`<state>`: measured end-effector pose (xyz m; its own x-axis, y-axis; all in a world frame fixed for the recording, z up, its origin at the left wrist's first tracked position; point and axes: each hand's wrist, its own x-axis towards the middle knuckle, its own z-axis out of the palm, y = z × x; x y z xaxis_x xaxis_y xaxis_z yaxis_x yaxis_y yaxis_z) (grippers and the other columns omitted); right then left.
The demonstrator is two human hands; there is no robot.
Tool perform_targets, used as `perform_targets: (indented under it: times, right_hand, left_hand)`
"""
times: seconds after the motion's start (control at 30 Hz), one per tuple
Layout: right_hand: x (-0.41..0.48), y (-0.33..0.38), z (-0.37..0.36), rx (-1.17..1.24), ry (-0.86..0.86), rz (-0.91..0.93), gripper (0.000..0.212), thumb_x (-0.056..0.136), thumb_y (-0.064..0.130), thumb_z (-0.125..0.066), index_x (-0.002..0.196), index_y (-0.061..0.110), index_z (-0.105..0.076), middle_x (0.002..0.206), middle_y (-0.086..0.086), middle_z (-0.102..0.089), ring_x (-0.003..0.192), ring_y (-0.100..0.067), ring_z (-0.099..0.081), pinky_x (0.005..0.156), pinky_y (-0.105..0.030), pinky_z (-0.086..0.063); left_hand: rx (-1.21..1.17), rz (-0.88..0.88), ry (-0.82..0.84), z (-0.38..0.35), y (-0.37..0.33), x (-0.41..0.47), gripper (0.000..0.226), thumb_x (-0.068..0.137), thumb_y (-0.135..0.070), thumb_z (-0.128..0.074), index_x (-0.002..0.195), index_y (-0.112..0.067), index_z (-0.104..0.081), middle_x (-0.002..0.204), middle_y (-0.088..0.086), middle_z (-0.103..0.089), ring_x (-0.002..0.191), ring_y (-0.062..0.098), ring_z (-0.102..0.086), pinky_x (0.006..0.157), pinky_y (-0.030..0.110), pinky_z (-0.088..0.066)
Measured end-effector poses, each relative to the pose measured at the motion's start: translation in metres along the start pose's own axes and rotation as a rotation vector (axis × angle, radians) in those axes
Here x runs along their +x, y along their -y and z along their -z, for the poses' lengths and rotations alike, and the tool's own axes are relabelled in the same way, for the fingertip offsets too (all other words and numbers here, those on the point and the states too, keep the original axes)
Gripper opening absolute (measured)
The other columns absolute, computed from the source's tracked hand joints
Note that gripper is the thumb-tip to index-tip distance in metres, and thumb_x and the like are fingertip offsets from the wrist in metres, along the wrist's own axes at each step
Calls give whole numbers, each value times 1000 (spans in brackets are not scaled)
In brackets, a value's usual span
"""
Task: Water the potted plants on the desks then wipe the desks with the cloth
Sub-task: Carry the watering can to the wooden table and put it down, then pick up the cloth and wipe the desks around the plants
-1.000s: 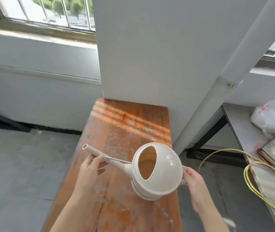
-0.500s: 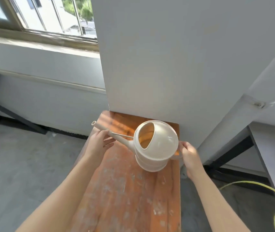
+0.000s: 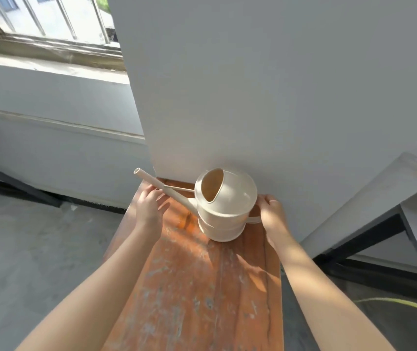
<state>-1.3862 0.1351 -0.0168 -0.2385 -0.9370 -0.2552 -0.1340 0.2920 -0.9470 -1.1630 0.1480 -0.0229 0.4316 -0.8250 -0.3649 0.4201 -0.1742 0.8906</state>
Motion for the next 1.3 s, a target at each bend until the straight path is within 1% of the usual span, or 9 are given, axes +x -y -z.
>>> perform_targets:
  times: [0.17,0.27,0.4,0.47,0.57,0.73,0.93,1.07,1.3]
  right_hand:
    - [10,-9,-2,-1,-39,-6,13,92,17,-46,81,14,-53,76,4,-53,87,-17,-49,64,-25,-36]
    - [0,-11,2,76,-111,18,6,92,18,-47,96,13,-47,81,8,-50,93,-16,-47,68,-18,-37]
    - [-40,-20,18,114,-185,-60,24,94,22,-42,117,15,-44,108,3,-45,105,-14,-40,88,-27,-32]
    - [-65,-28,26,64,-174,-117,34,94,20,-41,126,12,-40,112,1,-43,105,-16,-45,92,-34,-35]
    - [-109,-46,30,-18,-68,-106,31,92,16,-44,122,11,-43,102,-4,-55,96,-21,-56,87,-36,-42]
    - [-189,-71,22,-155,170,-74,13,92,16,-47,103,21,-46,91,-5,-63,90,-22,-61,78,-32,-47]
    - [-271,-95,-16,-263,441,38,18,90,18,-52,107,21,-50,92,3,-59,87,-11,-57,67,-17,-42]
    - [-333,-106,-56,-368,714,120,22,89,16,-54,109,23,-50,87,10,-58,78,-2,-54,60,-6,-44]
    - [-443,-118,-111,-534,1088,301,36,88,16,-55,123,19,-48,87,9,-58,79,0,-55,65,-8,-47]
  left_hand:
    - [58,-32,36,2,1,4,31,92,-8,-39,121,-13,-50,93,1,-59,88,16,-60,74,26,-46]
    - [170,-38,66,9,2,-2,34,93,-10,-40,126,-16,-44,99,3,-56,90,18,-59,75,26,-46]
    - [330,-42,62,45,8,-33,39,94,-11,-42,133,-13,-40,112,9,-55,87,19,-59,76,28,-44]
    - [390,-46,67,70,13,-59,36,94,-9,-41,130,-12,-43,111,10,-56,82,18,-59,75,28,-44]
    - [482,-46,42,111,23,-102,30,94,-8,-41,123,-9,-49,108,12,-59,79,18,-59,74,28,-44]
    - [477,-63,-85,196,38,-190,21,94,-4,-40,107,-9,-56,94,11,-63,78,21,-61,70,28,-46]
    - [371,-11,-408,308,60,-293,21,94,-1,-40,103,-3,-58,90,15,-64,78,25,-61,74,29,-46]
    - [333,15,-609,360,74,-353,20,93,0,-40,106,0,-56,90,15,-62,75,26,-56,71,27,-41]
    - [234,67,-780,423,98,-446,17,94,-6,-42,97,-7,-59,83,6,-63,76,24,-57,66,24,-42]
